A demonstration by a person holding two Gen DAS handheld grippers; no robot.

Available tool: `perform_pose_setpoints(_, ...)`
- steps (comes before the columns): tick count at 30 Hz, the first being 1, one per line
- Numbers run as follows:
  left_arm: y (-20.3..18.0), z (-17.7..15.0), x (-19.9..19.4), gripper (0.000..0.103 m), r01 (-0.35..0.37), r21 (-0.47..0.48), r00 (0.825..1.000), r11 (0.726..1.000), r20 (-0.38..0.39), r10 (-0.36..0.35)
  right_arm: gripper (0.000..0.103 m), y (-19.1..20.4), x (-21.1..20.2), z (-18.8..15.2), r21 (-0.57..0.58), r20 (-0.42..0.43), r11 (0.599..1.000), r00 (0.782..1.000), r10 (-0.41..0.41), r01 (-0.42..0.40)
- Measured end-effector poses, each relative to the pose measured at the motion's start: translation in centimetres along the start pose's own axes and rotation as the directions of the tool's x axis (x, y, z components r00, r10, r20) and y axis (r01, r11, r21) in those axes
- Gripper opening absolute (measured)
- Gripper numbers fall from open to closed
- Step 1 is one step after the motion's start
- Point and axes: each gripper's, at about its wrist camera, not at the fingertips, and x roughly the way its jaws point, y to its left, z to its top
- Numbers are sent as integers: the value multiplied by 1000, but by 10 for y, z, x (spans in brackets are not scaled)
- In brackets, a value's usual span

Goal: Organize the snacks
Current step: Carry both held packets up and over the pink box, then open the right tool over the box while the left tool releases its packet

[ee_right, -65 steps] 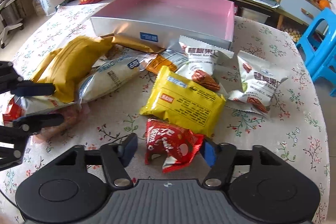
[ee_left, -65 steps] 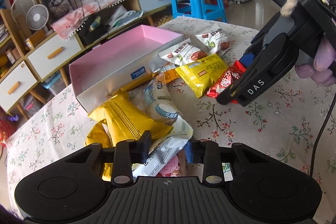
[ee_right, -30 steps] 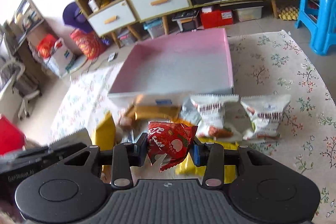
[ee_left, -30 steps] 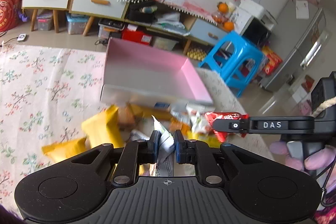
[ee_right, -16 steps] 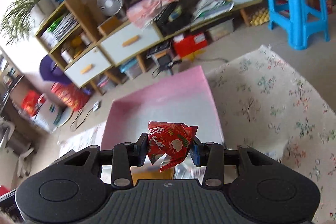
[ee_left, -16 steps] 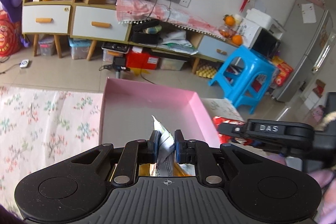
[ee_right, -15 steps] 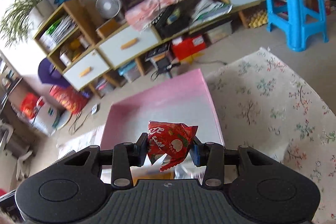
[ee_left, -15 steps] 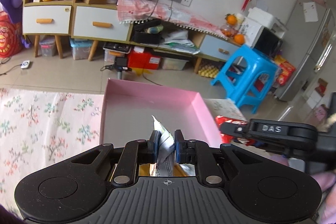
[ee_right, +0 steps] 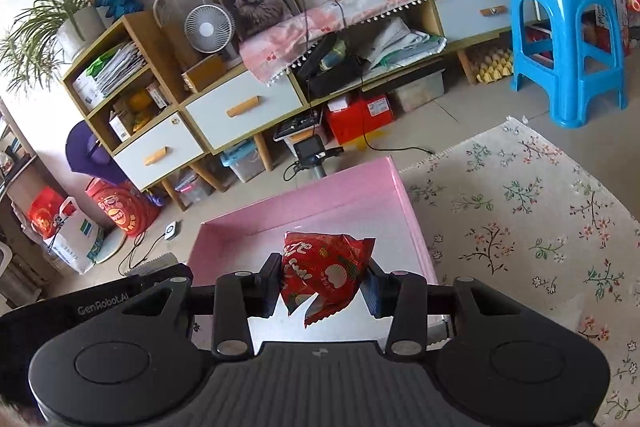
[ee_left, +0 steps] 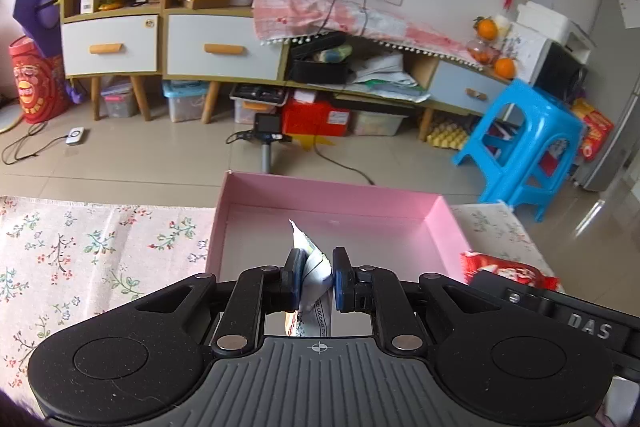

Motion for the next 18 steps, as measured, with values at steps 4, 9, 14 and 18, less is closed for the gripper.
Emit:
perform_pose_setpoints(4, 2, -3, 8, 13, -29, -4, 1000, 1000, -7, 29, 30, -5, 5, -2, 16, -12, 1000, 1000, -8, 8)
perform_pose_setpoints(9, 5, -8, 9, 16, -58, -1, 998, 998, 16, 58, 50, -8, 6, -2, 41, -20, 999, 1000, -14, 15)
perform_pose_setpoints(14, 8, -8, 9, 48, -45, -17, 999, 999, -6, 44, 66, -5, -1, 1, 47, -16, 999, 1000, 0, 1)
perform_pose_setpoints(18, 5, -11, 3, 66, -63, 14, 998, 998, 0, 63, 73, -3, -5, 4, 37, -13, 999, 1000, 1, 0)
